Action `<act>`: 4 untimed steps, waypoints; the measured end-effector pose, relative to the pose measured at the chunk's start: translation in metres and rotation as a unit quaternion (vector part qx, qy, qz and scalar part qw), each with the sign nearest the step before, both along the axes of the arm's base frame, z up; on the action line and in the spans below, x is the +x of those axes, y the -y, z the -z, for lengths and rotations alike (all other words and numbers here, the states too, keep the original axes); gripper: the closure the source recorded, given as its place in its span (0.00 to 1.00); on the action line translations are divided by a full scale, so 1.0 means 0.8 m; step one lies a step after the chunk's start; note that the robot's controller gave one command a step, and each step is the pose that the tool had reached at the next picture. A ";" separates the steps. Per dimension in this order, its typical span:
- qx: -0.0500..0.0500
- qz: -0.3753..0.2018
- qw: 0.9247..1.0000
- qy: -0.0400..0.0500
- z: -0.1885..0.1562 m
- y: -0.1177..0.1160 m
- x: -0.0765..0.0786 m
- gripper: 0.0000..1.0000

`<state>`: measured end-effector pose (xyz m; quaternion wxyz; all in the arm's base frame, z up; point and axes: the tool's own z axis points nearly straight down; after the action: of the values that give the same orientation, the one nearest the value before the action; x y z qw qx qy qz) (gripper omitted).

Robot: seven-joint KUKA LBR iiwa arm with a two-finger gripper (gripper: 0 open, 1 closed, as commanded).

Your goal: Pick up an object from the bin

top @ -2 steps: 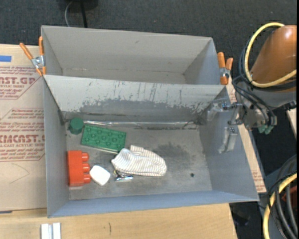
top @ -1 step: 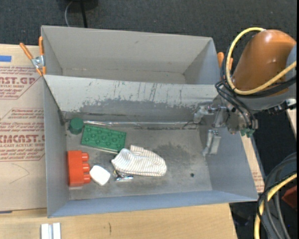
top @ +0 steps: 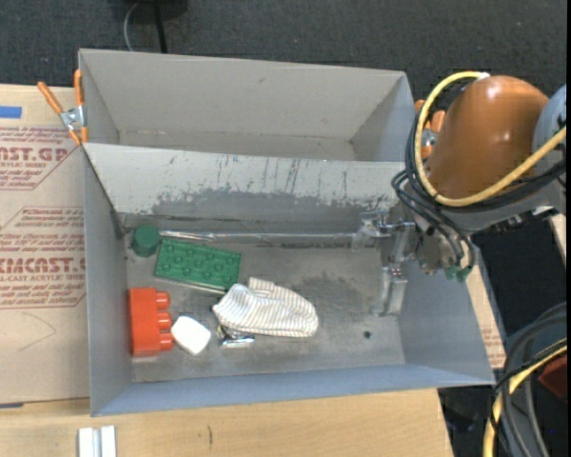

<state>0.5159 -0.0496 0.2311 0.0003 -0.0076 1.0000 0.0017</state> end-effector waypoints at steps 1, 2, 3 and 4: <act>-0.004 -0.018 1.000 0.001 0.016 -0.016 0.011 0.00; 0.001 0.020 1.000 0.003 0.057 -0.059 -0.001 0.00; -0.002 0.059 0.998 0.002 0.107 -0.081 -0.008 0.00; 0.000 0.004 1.000 0.005 0.168 -0.120 -0.012 0.00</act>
Offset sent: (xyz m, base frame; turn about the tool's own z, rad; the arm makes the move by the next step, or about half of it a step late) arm -0.0195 0.0553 -0.0761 0.1428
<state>0.5061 0.0462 0.0967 0.0053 -0.0039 1.0000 0.0013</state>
